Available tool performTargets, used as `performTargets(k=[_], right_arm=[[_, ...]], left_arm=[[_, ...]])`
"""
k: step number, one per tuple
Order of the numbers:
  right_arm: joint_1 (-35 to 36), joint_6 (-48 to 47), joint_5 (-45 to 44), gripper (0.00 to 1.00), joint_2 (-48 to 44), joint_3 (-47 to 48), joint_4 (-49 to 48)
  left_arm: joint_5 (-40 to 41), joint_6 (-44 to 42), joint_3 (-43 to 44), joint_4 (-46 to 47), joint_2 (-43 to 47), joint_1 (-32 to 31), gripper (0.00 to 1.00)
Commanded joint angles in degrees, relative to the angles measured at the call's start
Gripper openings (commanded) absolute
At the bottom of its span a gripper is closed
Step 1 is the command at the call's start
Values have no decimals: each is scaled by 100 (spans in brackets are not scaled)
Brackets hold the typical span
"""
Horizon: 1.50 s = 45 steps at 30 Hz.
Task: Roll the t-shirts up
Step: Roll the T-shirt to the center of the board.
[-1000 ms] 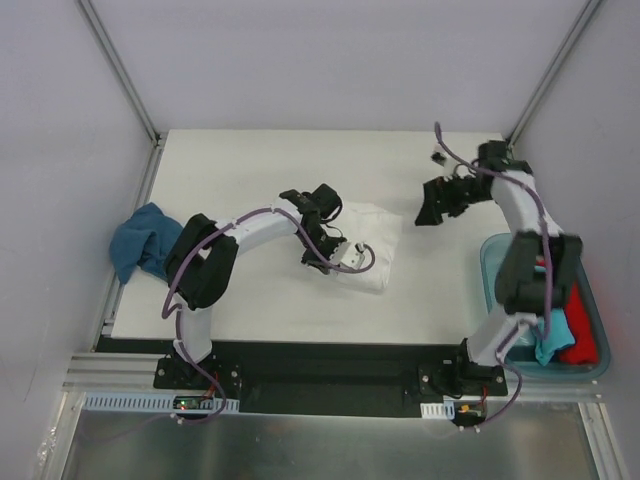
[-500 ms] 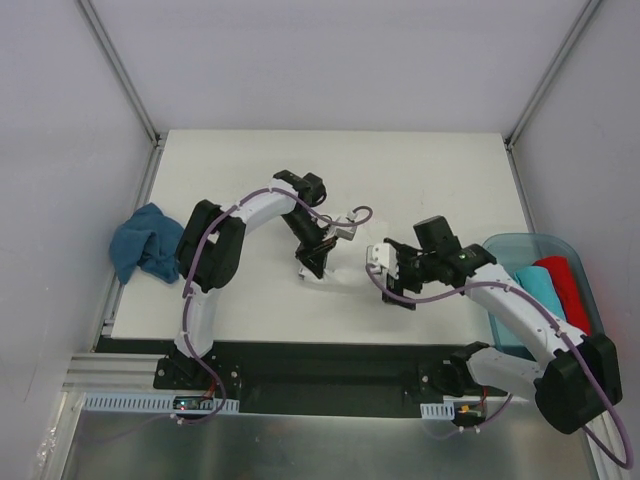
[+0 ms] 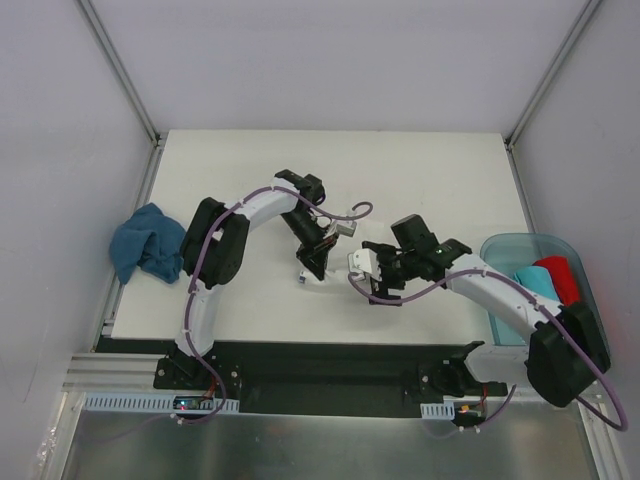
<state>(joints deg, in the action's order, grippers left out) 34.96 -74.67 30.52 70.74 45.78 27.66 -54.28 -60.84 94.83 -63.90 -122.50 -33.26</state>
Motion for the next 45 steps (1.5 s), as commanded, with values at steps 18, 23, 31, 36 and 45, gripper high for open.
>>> performTargets(k=[18, 23, 31, 36, 45], right_arm=[[37, -30, -188, 39, 1600, 887, 141], [-270, -477, 655, 20, 2337, 1740, 2439], [-1096, -1883, 1131, 16, 4297, 3908, 6167], [-1264, -2122, 965, 16, 5194, 4545, 6735], [-1027, -1981, 1070, 17, 5766, 5186, 6744]], left_arm=[[-241, -25, -69, -281, 165, 319, 0], [-372, 300, -228, -560, 200, 608, 0], [-953, 819, -421, -1204, -81, 1146, 0], [-813, 1073, -272, -1212, -414, 1198, 0], [-567, 1776, -1149, -257, 14, 1269, 0]])
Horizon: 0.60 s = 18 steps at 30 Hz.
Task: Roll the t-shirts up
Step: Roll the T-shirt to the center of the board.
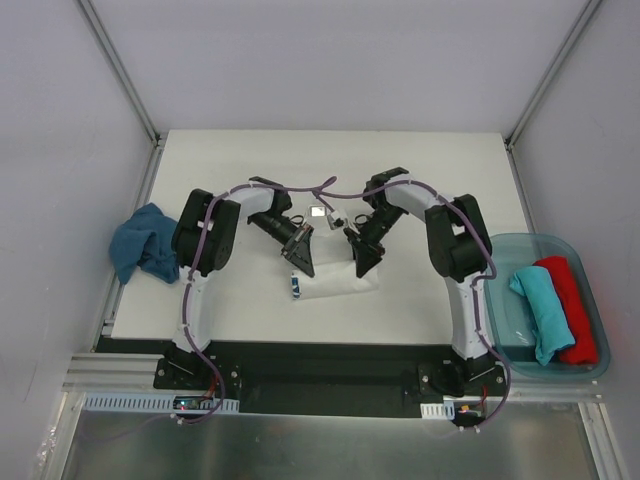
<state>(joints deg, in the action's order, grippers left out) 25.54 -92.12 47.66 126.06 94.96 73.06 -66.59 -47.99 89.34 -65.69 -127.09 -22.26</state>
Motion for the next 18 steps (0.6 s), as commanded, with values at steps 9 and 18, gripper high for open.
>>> performTargets(k=[9, 18], right_arm=[[153, 677, -784, 17, 1156, 1051, 2195], [443, 2310, -1584, 19, 2159, 2070, 2204]], left_arm=[[1885, 1098, -1735, 1321, 940, 187, 0], [2931, 1862, -2842, 2490, 1862, 362, 13]])
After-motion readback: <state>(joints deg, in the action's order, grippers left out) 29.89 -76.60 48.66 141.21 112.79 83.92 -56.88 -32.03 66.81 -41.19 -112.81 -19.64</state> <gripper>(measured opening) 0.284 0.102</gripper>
